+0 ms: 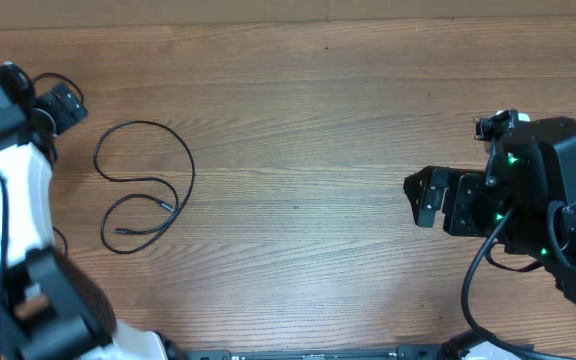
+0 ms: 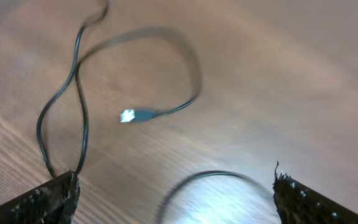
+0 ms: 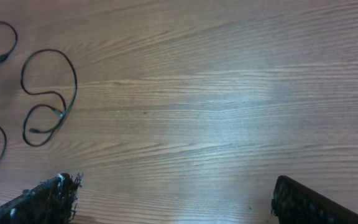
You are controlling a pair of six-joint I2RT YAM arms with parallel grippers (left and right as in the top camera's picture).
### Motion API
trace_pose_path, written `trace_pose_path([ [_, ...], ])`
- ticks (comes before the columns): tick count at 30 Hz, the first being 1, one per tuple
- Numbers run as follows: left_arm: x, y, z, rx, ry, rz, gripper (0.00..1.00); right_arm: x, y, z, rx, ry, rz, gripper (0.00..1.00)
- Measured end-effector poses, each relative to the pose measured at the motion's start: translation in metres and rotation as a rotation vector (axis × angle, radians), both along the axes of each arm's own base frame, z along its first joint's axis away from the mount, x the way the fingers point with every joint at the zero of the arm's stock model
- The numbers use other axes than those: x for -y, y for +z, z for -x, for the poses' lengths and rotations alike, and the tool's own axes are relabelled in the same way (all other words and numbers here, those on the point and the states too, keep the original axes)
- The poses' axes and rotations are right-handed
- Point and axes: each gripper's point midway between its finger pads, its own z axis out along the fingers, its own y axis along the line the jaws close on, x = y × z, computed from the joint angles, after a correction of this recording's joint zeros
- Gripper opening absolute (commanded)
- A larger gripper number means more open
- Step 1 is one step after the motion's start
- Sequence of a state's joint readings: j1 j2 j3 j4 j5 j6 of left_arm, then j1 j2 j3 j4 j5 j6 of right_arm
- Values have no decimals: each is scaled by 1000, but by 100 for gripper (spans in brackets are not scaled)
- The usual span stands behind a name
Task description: Untangle cables
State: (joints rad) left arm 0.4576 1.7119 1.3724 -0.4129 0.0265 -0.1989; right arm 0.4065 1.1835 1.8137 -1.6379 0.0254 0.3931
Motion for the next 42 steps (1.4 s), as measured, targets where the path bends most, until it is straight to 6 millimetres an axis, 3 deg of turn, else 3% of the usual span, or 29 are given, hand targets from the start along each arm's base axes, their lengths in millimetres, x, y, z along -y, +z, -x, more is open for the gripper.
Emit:
trace_pose_path([
  [3, 29, 60, 19, 103, -78, 24, 99, 1, 0, 3, -3, 0, 1, 100],
  [7, 61, 116, 52, 201, -138, 44, 100, 4, 5, 10, 19, 1, -8, 100],
  [11, 93, 161, 86, 306, -161, 100, 100, 11, 13, 26, 57, 0, -24, 100],
  [14, 119, 181, 106, 343, -217, 96, 100, 16, 16, 34, 72, -3, -26, 100],
  [20, 194, 226, 151, 460, -454, 17, 100, 21, 22, 41, 109, -10, -33, 100],
  [23, 229, 227, 164, 481, -588, 6, 100, 20, 21, 41, 106, -9, -32, 100],
  [25, 239, 219, 163, 472, -630, 12, 100, 21, 19, 43, 96, -9, -27, 100],
  [31, 239, 172, 154, 379, -617, 10, 100, 22, 19, 44, 91, -10, -26, 100],
  [34, 236, 170, 168, 395, -597, -11, 100, 21, 20, 43, 97, -9, -28, 100],
  [37, 235, 180, 195, 466, -586, -47, 100, 20, 24, 38, 121, -10, -37, 100],
  [42, 233, 180, 233, 550, -562, -93, 100, 23, 31, 29, 167, -34, -27, 100],
])
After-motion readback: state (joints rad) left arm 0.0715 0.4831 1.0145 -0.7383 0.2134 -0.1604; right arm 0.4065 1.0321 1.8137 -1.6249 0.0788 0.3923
